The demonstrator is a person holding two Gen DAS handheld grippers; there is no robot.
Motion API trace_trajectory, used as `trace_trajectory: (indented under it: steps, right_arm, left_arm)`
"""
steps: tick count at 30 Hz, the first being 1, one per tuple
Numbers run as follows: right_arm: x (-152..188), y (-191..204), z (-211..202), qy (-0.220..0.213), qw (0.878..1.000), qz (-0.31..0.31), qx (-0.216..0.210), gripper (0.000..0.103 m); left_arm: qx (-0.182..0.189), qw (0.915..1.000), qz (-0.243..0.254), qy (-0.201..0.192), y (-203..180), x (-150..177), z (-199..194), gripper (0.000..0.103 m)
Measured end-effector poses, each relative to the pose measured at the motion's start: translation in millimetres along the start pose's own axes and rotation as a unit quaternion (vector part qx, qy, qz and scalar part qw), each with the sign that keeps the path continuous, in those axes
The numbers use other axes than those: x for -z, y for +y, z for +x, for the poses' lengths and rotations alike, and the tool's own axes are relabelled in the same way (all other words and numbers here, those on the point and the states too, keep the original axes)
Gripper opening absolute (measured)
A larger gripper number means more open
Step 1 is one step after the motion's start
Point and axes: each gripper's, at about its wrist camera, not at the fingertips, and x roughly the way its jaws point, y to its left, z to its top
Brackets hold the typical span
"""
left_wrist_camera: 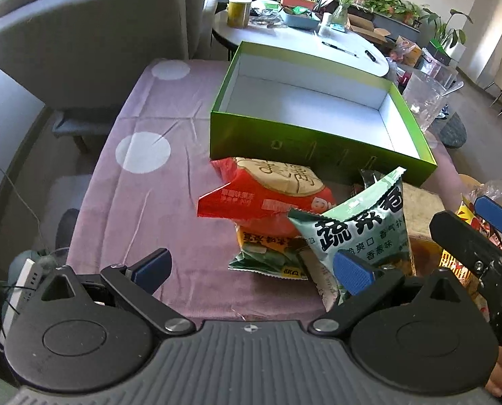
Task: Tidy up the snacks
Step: 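Move the right gripper toward the red bread bag in the snack pile, then close the right gripper on the red bread bag and lift it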
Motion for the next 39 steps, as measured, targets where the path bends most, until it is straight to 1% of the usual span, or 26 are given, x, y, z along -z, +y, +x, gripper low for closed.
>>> trace_trajectory:
  steps: [8,10,14,20,23,27,34,39]
  right_arm:
    - [-8.2,0.3,5.3,-0.001,1.0,0.001,-0.003,0.081]
    - [-14.3,-0.6,7.4,-0.001,1.0,0.006,-0.011,0.081]
    - [-24.7,-1.9,12.0,0.001,1.0,0.014,-0.023,0.081]
    - [-28.4,0.6,19.3,0.007,1.0,0.011,-0.027,0.081]
    - [-32.0,-0.1,29.6,0.027,0.999,0.024,-0.04,0.081]
    - [-38.8,-1.7,47.4,0.066,0.994,0.055,-0.061,0.081]
    - [-40.3,-0.3,78.2,0.138,0.984,0.095,-0.065,0.081]
    - [-39.5,-2.2,88.6,0.169,0.975,0.126,-0.069,0.081]
  left_arm:
    - [0.002,1.0,-0.003,-0.001,5.2,-1.2,2.7,0.102]
    - [-0.002,0.9999,0.0,-0.01,6.8,-1.2,-0.3,0.102]
    - [-0.012,0.9986,0.011,-0.05,13.2,-2.2,-8.9,0.102]
    - [-0.004,0.9978,0.017,-0.065,17.1,-9.4,-10.9,0.102]
    - [-0.005,0.9979,0.01,-0.064,19.6,-15.4,-7.0,0.102]
    - [-0.007,0.9982,0.003,-0.059,21.7,-21.3,-1.3,0.102]
    - [-0.01,0.9986,0.004,-0.051,24.3,-28.5,9.0,0.101]
    - [-0.003,0.9988,0.012,-0.046,24.2,-31.8,15.5,0.101]
